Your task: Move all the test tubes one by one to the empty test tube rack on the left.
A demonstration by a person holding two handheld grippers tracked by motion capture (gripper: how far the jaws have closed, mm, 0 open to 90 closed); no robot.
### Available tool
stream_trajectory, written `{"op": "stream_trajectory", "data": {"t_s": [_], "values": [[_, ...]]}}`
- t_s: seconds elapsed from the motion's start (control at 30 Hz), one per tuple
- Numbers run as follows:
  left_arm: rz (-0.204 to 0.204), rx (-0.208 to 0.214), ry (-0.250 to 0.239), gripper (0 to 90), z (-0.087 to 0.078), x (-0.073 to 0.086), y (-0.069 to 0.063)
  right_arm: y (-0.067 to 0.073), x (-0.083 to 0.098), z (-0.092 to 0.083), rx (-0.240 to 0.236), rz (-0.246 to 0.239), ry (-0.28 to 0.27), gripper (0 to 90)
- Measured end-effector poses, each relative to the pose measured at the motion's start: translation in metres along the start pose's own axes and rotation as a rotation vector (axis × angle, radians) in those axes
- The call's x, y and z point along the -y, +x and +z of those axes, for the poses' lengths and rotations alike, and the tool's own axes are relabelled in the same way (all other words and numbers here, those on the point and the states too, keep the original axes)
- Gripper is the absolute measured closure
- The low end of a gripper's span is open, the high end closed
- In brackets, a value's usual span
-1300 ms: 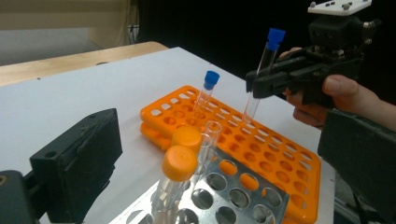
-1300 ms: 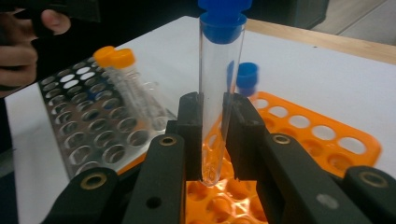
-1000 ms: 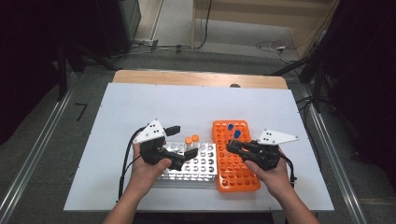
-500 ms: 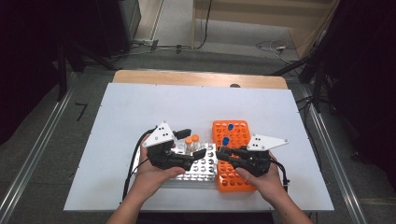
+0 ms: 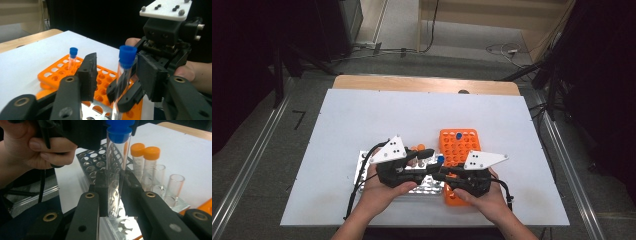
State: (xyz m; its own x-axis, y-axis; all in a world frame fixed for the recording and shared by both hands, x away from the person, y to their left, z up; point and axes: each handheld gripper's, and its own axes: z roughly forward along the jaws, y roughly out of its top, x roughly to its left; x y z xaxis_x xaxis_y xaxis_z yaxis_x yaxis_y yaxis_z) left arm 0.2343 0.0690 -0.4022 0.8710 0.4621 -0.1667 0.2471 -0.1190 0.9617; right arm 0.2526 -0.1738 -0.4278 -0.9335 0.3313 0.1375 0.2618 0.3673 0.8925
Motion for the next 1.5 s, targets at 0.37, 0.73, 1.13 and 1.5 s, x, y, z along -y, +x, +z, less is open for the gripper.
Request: {"op": "stream_trajectory", "data": {"t_s": [0.37,0.73,1.13,1.5], "values": [[0.002,0.056,0.01,73.4,0.004,0.001,-0.002,0.007,-0.001,0.006,-0.02,-0.013,0.009,74.6],[0.017,0.032,0.014,76.5,0.002,0.0,-0.001,0.006,0.0,0.006,-0.034,-0.016,0.01,69.0],[0.017,-0.055,-0.01,76.7,-0.014,0.0,0.016,-0.008,0.0,-0.006,-0.007,-0.01,0.0,18.7],[0.009,-0.126,-0.036,76.8,-0.03,0.001,0.032,-0.032,0.006,-0.022,0.019,0.016,-0.009,0.0]]}}
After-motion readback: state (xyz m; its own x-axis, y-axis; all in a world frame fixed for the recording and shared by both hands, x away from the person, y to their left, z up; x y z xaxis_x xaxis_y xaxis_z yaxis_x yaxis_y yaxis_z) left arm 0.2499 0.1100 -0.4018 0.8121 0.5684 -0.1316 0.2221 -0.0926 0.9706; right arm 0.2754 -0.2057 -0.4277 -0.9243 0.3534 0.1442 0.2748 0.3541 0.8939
